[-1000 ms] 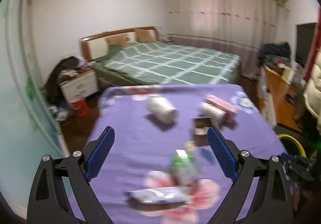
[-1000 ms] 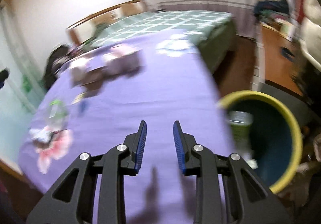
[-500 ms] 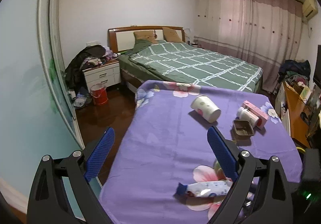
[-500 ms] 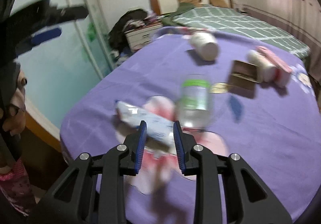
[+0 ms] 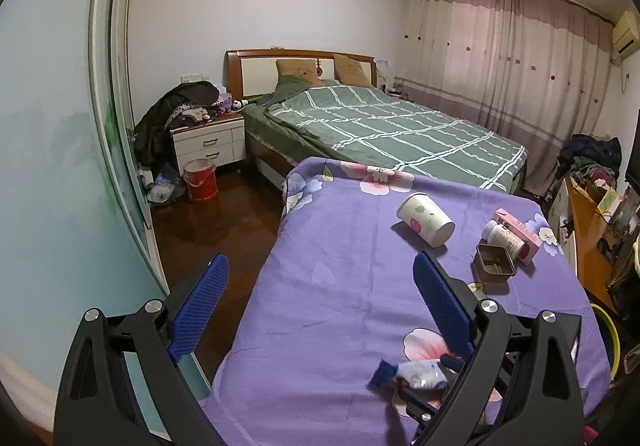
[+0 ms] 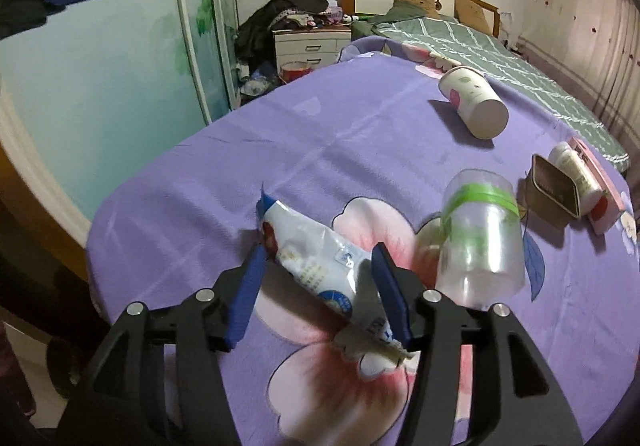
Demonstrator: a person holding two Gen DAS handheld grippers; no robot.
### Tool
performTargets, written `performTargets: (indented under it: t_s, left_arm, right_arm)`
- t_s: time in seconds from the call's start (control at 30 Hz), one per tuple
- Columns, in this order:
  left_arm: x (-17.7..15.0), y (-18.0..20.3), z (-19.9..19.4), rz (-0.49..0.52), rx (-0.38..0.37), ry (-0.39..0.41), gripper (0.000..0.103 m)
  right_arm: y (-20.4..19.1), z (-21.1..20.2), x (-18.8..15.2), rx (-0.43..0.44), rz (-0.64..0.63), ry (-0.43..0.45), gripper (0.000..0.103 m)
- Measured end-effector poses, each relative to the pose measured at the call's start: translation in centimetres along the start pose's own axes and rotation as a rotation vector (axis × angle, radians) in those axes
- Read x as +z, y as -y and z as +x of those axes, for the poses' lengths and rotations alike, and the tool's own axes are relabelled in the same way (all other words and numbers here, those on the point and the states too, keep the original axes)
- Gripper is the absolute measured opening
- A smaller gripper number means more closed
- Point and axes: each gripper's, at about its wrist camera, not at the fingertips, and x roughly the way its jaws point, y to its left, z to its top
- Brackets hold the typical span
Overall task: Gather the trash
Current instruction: 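Lift the tube wrapper with the right gripper, carry into the bin, release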
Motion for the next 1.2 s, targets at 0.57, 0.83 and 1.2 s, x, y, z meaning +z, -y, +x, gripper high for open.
performTargets:
  t_s: [0.57, 0.83, 1.2]
  left_arm:
    - [-0.2, 0.4, 0.6, -0.005, -0.005, -0.016, 0.092]
    - [-0.2, 0.3, 0.7, -0.006, -0.006, -0.020, 0.092]
    - [-0.3, 1.5, 1.0, 0.022, -0.018, -0.035, 0.092]
  right_arm:
    - [0.1, 0.7, -0.5, -0.068, -0.043, -0.004, 0.034]
    - [1.1, -0.8, -1.0, -0.009, 0.030, -0.007, 0.011]
    - [4.8, -6.0, -3.4, 0.097, 0.184, 0.025, 0.007]
